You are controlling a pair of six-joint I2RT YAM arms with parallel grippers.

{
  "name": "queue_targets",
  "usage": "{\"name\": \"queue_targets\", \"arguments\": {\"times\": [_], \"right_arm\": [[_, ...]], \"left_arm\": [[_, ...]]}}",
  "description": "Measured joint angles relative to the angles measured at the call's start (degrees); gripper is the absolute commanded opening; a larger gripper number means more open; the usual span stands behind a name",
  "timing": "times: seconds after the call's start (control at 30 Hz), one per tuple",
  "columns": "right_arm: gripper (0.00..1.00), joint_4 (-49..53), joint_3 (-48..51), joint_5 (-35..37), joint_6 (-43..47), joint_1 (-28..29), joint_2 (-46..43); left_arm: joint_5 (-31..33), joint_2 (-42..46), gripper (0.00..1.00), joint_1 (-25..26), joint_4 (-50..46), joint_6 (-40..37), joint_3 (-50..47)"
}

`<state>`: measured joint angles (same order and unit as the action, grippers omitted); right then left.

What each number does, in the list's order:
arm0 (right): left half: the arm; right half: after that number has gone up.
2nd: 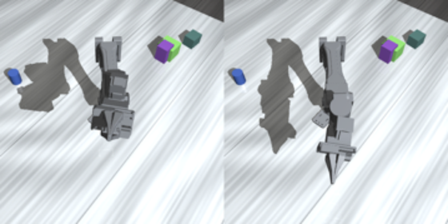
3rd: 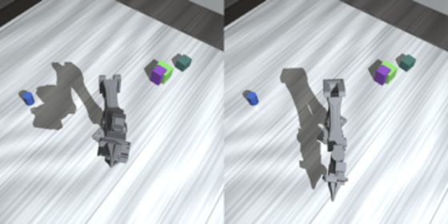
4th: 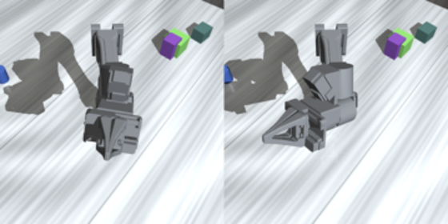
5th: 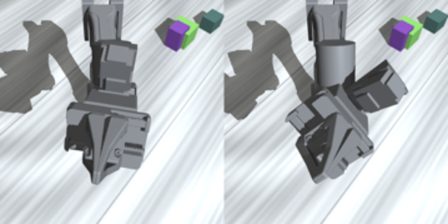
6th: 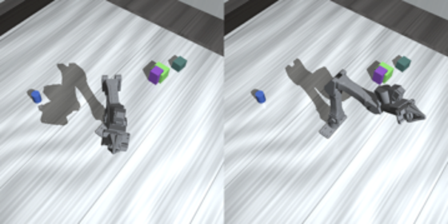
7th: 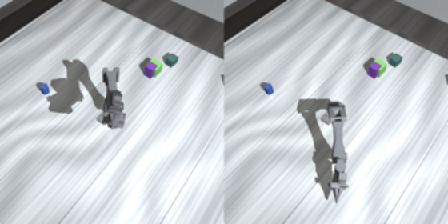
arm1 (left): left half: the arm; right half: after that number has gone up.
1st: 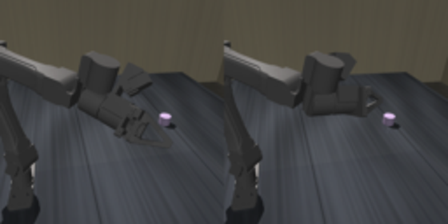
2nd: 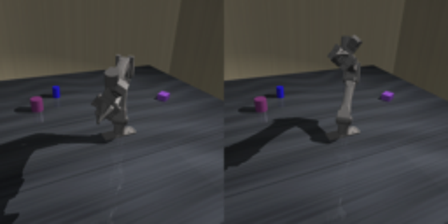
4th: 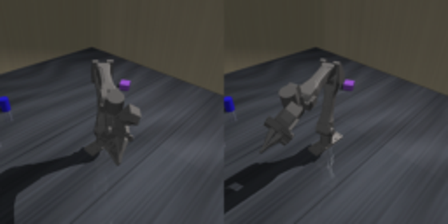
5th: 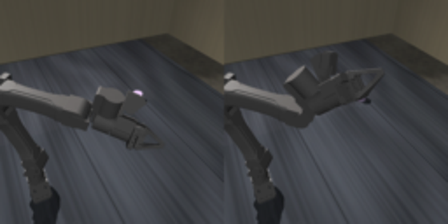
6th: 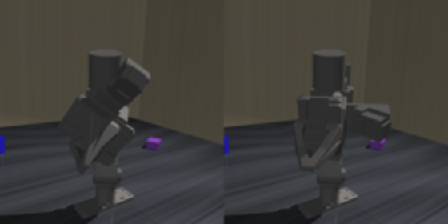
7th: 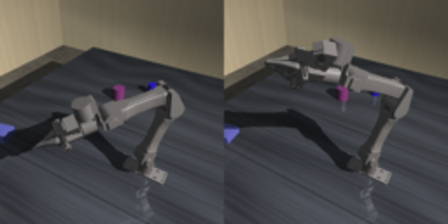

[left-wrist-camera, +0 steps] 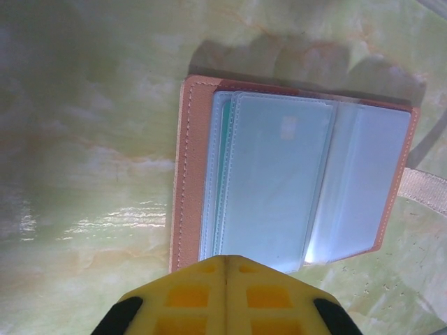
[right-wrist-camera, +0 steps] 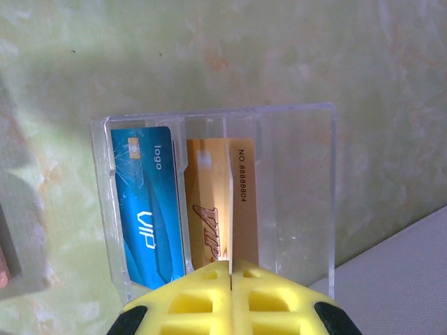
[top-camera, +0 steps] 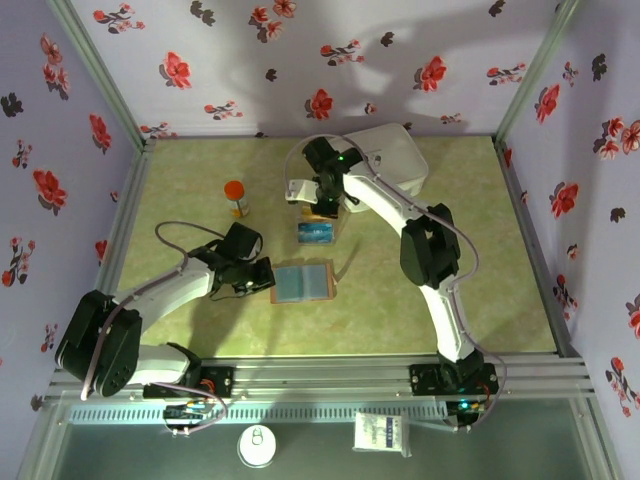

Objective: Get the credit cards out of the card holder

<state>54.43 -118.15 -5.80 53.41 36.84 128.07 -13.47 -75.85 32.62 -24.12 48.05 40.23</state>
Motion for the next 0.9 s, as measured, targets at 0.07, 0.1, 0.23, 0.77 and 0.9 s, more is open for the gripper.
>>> {"name": "queue_targets", "arguments": {"times": [0.07,0.1,0.23,0.77,0.9], "right_arm": [[0.13,0.02,0.0,0.04,-0.02,0.0,0.02],[0.14,0.0,0.0,0.07,-0.02,0.0,0.02],[0.16,-0.02,0.0,0.59,-0.5,0.0,0.02],[0.21,-8.81,14.93,1.68,-14.23,0.0,-11.93],[0.23,-14.38,22.56,1.18,-23.1,0.0,-17.44]], "left_arm": [[0.0,-0.33,0.05,-0.07,0.02,0.0,0.0],[0.0,-0.57,0.05,-0.13,0.0,0.0,0.0],[-0.02,-1.44,0.05,-0.17,0.02,-0.02,0.0],[-0.02,-1.81,0.05,-0.26,0.24,-0.26,0.02],[-0.02,-1.81,0.05,-0.28,1.09,-0.26,0.02]]}}
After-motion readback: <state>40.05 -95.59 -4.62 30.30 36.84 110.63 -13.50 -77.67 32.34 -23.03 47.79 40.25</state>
